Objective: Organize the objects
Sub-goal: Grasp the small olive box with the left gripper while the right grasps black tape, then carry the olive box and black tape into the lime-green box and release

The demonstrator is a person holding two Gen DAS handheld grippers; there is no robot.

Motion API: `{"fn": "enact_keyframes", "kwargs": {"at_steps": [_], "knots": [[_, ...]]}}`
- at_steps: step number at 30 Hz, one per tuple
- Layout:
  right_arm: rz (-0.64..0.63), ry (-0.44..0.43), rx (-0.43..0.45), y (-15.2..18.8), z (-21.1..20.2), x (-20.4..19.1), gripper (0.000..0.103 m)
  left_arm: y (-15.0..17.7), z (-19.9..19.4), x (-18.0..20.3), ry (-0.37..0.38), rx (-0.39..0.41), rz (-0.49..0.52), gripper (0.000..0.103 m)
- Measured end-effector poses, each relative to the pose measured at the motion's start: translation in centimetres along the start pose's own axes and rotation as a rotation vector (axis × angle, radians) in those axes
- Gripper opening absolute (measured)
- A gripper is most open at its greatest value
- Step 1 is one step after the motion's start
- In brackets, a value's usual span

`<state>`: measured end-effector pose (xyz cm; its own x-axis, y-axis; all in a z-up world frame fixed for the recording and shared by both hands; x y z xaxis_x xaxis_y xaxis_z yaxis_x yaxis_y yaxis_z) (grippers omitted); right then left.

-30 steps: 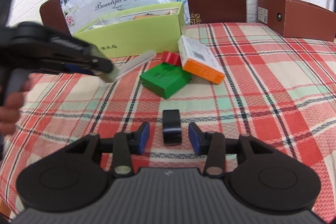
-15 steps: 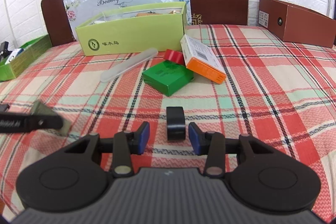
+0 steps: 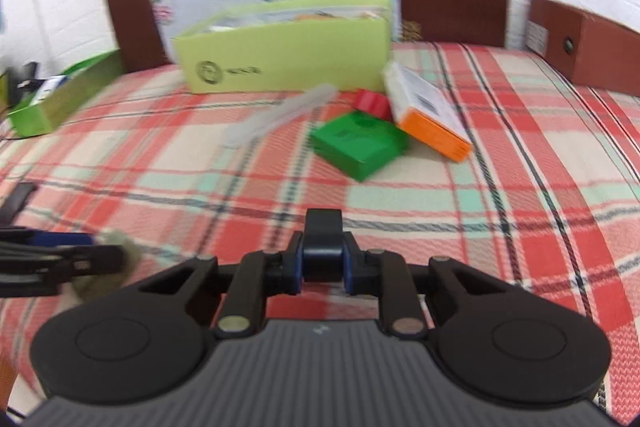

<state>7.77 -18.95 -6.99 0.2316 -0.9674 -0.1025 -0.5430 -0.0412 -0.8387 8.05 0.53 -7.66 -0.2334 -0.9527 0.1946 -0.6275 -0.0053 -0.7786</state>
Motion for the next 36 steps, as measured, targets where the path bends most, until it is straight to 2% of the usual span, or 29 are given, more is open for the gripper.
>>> {"fn": "enact_keyframes", "kwargs": {"at_steps": [2,5,9,21,28,30,36], "knots": [[-0.01,-0.027,0.024,-0.7,-0.7,-0.7,0.018,0.0,0.0,0.4,0.006,-0.003,0.025,0.024],[-0.016,-0.048,0.057,-2.0,-1.3,-1.3,0.018,-0.4,-0.1,0.3,0.035,-0.009,-0.012,0.024],[-0.012,-0.074,0.083,-3.3,-1.8,-1.7,0.018,-2.2,-0.9,0.4,0.044,0.037,-0.02,0.023],[-0.037,-0.142,0.133,-7.9,-0.4,-2.1,0.018,-13.1,-1.1,2.1,0.112,0.217,0.03,0.023],[-0.051,-0.125,0.194,-12.6,2.9,-1.5,0.018,-20.0,3.0,3.0,0.093,0.265,0.051,0.023],[-0.048,-0.117,0.211,-14.2,4.5,-1.3,0.018,-22.0,4.7,2.8,0.096,0.262,0.027,0.023],[-0.04,-0.07,0.242,-18.6,10.2,-0.6,0.018,-26.2,9.9,2.9,0.041,0.264,0.046,0.023]]}}
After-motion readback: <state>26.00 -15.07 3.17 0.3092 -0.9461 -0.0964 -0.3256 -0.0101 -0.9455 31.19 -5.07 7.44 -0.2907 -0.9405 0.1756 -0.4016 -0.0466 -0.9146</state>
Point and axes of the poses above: each gripper's, at about its wrist camera, not at the fingertips, and z roughly the way its jaws point, x to its right, y to its underside, the point moved 3 cm from there along z, roughly the way its jaws point, and after that the axes turned 8 degrees about x, right-handed, at the moved point
